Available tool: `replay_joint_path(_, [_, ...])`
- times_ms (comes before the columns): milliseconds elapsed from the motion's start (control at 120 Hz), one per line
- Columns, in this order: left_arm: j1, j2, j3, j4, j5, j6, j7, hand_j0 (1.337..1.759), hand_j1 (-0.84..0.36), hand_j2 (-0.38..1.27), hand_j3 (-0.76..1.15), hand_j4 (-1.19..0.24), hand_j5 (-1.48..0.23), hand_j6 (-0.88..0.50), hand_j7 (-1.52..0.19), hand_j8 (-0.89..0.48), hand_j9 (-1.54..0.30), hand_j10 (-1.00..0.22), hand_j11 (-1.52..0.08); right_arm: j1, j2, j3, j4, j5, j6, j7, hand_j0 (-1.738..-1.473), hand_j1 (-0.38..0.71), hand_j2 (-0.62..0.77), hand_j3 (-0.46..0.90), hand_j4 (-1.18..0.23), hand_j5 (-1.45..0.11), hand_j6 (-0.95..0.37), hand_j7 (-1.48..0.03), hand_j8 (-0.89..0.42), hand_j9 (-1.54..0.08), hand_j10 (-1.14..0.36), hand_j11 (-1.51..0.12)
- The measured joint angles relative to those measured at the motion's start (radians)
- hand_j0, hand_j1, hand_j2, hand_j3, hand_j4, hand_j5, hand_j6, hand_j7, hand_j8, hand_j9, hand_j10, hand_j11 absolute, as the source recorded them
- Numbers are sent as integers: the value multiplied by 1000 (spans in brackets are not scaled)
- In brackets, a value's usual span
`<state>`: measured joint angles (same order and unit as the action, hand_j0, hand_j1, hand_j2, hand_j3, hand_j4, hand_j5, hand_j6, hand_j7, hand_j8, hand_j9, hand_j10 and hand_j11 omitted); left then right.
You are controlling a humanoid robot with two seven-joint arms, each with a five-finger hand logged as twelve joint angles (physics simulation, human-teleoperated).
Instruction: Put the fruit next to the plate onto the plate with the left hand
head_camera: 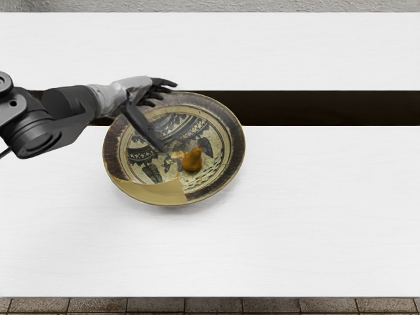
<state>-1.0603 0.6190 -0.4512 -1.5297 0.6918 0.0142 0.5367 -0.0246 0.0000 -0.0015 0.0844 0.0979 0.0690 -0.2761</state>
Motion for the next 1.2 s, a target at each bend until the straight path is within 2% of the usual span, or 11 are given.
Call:
replay_joint_path(58, [2, 7, 0, -17, -35, -9, 0, 1658, 271, 52, 0, -80, -112, -60, -110, -65, -109, -84, -109, 0, 0, 0, 0, 0, 0, 0, -1658, -349, 0, 0, 0, 0, -1, 0, -1, 0, 0, 0])
replay_joint_path(225, [-1, 118, -5, -69, -265, -129, 4, 1658, 303, 25, 0, -46, -62, -38, -62, -39, -61, -48, -61, 0, 0, 0, 0, -1, 0, 0, -1658, -349, 0, 0, 0, 0, -1, 0, -1, 0, 0, 0])
replay_joint_path(350, [-4, 238, -20, -121, -423, -225, 5, 1658, 315, 16, 0, -33, -44, -29, -44, -30, -43, -34, -43, 0, 0, 0, 1, -1, 0, 0, -1658, -349, 0, 0, -1, 0, -1, 0, -1, 0, 0, 0])
replay_joint_path(600, [2, 412, -30, -144, -715, -463, 4, 1658, 323, 7, 0, -24, -30, -23, -30, -23, -30, -24, -30, 1, 0, 0, 1, 0, -1, 0, -1658, -349, 0, 0, 0, 0, -1, 0, -1, 0, 0, 0])
replay_joint_path(758, [3, 457, -22, -142, -783, -541, 7, 1658, 325, 5, 0, -21, -27, -21, -27, -21, -27, -21, -27, 1, 0, 0, 1, 0, -1, 0, -1658, -349, 0, 0, 0, 0, -1, 0, -1, 0, 0, 0])
replay_joint_path(833, [39, 474, -18, -141, -800, -572, 7, 1658, 326, 5, 0, -21, -26, -20, -26, -21, -26, -21, -26, 2, 0, 0, 1, 0, -1, 0, -1658, -349, 0, 0, 0, 0, -1, 0, -1, 0, 0, 0])
replay_joint_path(917, [44, 531, -17, -139, -831, -598, 7, 1658, 326, 4, 0, -20, -26, -20, -26, -20, -26, -20, -26, 2, 0, 0, 1, 0, -1, 0, -1658, -349, 0, 0, 0, 0, -1, 0, -1, 0, 0, 0])
replay_joint_path(1008, [73, 572, -10, -138, -866, -615, 6, 1658, 326, 4, 0, -20, -25, -20, -25, -20, -25, -20, -25, 2, 0, 0, 1, 0, -2, 0, -1658, -349, 0, 0, -1, 0, -1, 0, -1, 0, 0, 0])
replay_joint_path(1200, [79, 626, -5, -138, -914, -625, 2, 1658, 326, 3, 0, -19, -25, -19, -25, -19, -25, -19, -25, 3, 0, 0, 1, 0, -1, 0, -1658, -349, 0, 0, -1, 0, -1, 0, -1, 0, 0, 0])
